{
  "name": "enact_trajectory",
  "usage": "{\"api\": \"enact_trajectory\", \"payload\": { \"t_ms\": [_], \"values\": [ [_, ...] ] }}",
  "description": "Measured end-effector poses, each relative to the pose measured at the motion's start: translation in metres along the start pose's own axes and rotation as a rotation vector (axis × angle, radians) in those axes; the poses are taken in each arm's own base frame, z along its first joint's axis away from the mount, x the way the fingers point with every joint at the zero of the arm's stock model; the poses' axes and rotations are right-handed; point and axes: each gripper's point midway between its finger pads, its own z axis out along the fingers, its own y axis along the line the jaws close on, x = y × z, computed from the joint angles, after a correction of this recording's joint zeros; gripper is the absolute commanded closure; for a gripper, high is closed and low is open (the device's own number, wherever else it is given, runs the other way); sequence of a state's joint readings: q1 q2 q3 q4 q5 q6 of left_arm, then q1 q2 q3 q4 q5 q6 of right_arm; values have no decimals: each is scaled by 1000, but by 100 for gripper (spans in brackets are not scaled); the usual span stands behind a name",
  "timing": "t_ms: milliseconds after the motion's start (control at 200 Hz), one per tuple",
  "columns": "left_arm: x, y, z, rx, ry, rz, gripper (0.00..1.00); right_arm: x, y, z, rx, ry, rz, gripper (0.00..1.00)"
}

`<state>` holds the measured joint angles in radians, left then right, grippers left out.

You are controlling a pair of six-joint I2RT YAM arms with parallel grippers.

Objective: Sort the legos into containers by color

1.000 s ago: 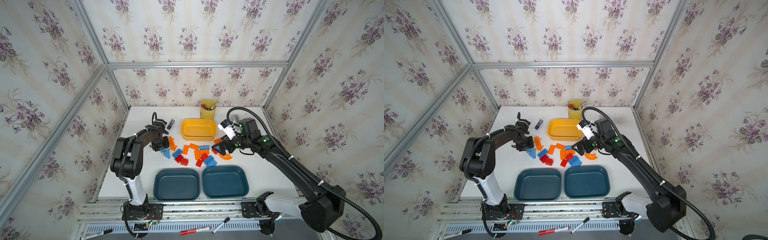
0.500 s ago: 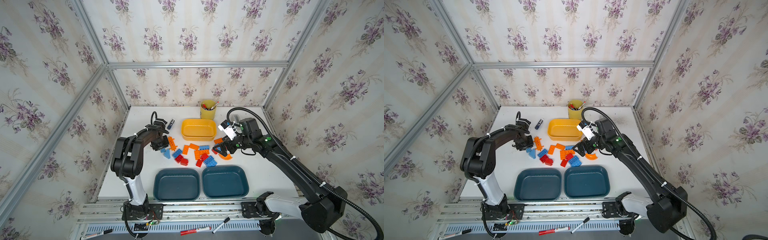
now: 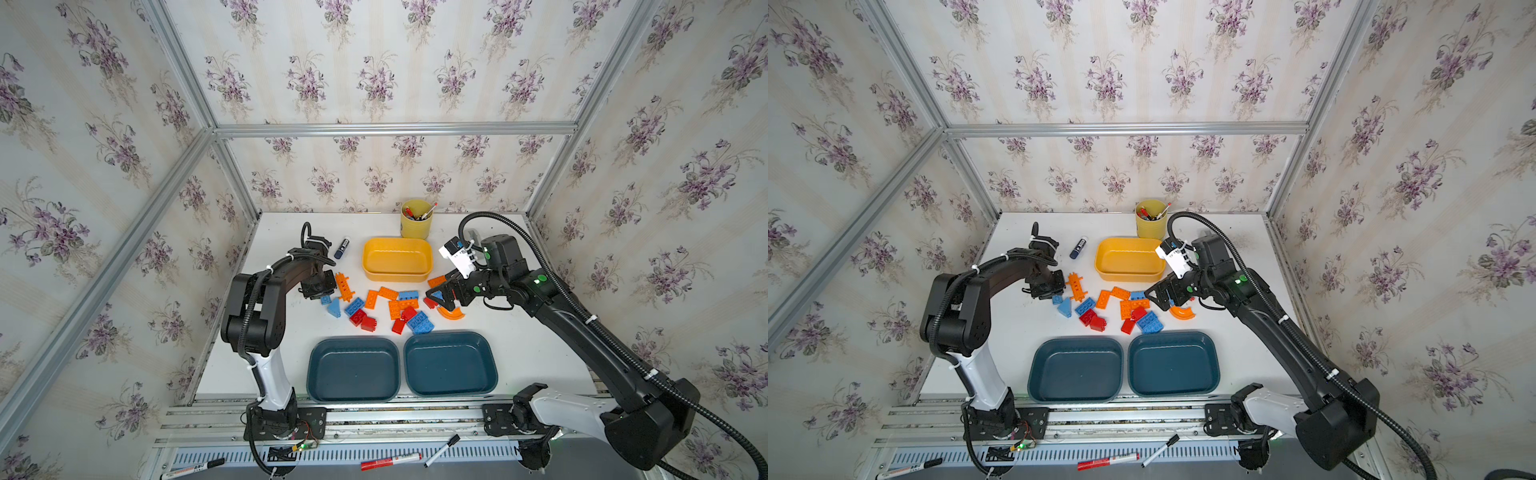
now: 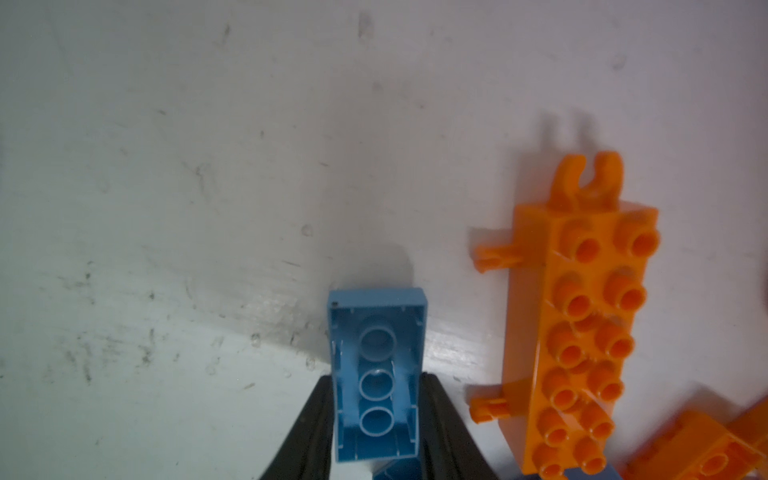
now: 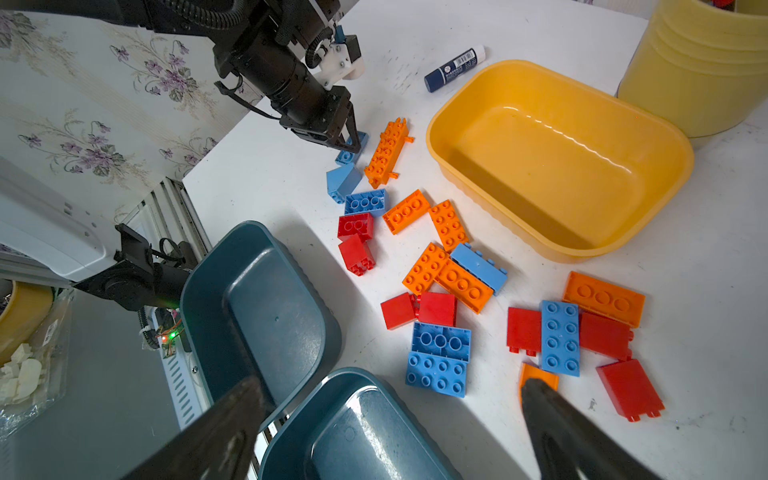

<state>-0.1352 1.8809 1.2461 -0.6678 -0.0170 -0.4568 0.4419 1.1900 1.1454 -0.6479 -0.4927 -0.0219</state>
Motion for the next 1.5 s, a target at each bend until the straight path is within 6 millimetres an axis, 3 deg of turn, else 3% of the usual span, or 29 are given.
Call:
{"api": "enact_trajectory", "payload": {
  "t_ms": [205, 500, 630, 675, 755, 1059, 1334, 1499],
  "values": [
    [-2, -4, -2, 19, 2, 13, 68, -2, 0, 0, -1, -4, 4, 0],
    [-17, -14, -25, 45, -45, 40, 63, 4, -1, 5, -5, 7, 22, 0],
    [-12, -19, -34, 49, -45, 65, 46, 8, -1, 5, -8, 13, 25, 0],
    [-11, -21, -35, 51, -46, 73, 34, 8, -2, 6, -8, 11, 24, 0],
    [-9, -22, -33, 49, -41, 84, 26, 10, -2, 6, -8, 9, 23, 0],
    [5, -19, -18, 43, 18, 110, 24, 16, -3, 8, -3, 6, 22, 0],
    [8, -10, -11, -4, -6, 41, 20, 23, -5, 10, -2, 13, 25, 0],
    [1, -16, -2, 5, -23, 22, 22, 24, -5, 11, -2, 13, 25, 0]
  ]
}}
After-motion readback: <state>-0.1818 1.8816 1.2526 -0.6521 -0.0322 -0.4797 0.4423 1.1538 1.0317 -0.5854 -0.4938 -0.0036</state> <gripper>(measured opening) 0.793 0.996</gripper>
